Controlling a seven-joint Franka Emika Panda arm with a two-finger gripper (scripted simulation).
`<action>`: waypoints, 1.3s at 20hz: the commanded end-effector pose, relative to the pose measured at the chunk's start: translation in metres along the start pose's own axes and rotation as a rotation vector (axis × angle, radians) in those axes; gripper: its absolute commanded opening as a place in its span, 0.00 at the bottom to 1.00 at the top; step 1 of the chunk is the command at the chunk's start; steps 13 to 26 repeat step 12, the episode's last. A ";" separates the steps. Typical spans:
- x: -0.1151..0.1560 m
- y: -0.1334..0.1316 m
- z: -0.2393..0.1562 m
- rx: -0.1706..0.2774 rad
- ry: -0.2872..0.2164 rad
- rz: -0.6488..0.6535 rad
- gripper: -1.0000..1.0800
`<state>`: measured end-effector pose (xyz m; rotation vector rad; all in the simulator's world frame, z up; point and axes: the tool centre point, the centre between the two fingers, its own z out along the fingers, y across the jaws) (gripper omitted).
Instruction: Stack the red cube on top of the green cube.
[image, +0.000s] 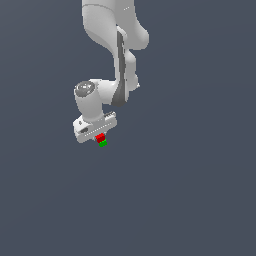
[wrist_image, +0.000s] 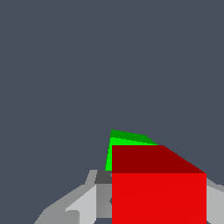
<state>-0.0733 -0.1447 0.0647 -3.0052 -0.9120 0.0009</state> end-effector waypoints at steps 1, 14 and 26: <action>0.002 -0.004 0.002 -0.001 0.001 0.002 0.00; 0.002 -0.004 0.002 -0.001 0.001 0.002 0.96; 0.002 -0.004 0.002 -0.001 0.001 0.002 0.96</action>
